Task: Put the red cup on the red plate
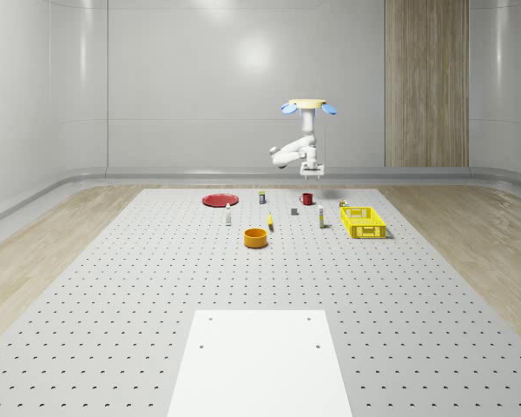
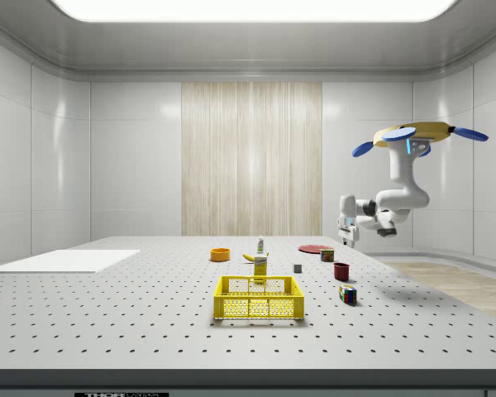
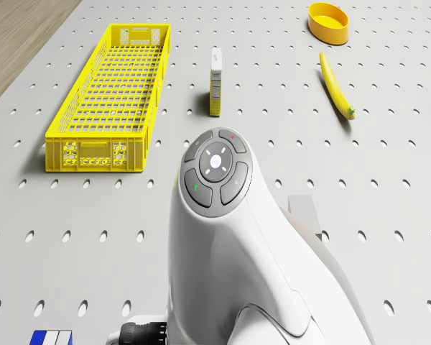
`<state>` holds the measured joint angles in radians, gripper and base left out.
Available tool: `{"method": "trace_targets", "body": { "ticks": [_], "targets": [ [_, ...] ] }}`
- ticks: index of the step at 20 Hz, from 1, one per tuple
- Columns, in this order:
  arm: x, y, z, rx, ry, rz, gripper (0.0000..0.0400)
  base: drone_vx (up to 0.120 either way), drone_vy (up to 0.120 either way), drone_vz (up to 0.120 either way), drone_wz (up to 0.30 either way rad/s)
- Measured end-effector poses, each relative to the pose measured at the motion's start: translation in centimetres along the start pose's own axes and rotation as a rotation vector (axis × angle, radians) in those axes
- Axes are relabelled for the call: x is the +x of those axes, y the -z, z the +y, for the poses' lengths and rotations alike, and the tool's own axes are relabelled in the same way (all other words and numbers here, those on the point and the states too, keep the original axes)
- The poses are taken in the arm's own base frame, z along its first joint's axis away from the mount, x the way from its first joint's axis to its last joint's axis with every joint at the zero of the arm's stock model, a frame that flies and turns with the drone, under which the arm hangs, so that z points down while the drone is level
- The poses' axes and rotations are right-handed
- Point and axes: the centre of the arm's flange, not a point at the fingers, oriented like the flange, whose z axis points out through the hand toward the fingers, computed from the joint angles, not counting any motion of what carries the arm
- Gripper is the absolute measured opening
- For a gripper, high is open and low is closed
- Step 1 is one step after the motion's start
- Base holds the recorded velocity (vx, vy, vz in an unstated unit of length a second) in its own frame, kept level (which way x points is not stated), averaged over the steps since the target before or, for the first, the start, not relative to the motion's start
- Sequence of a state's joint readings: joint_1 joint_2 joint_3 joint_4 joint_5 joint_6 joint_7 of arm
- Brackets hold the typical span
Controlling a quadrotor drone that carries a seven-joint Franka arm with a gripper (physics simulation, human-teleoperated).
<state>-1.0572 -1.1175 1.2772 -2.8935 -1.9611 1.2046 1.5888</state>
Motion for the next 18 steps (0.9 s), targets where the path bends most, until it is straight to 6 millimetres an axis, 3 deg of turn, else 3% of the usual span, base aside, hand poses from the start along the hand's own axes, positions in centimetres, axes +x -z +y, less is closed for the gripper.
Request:
{"method": "trace_targets", "body": {
  "ticks": [5,8,15,18],
  "targets": [
    [-0.02,0.0,-0.02,-0.002,0.0,0.002,0.04,0.0,0.0,-0.12,0.0],
    [-0.02,0.0,-0.02,-0.002,0.0,0.002,0.04,0.093,0.0,-0.12,0.0],
    [-0.03,0.0,-0.03,-0.003,0.0,0.003,0.04,0.0,0.0,-0.12,0.0],
    [-0.03,-0.03,-0.03,-0.003,0.0,0.003,0.04,0.0,0.0,0.0,0.0]
  ]
}}
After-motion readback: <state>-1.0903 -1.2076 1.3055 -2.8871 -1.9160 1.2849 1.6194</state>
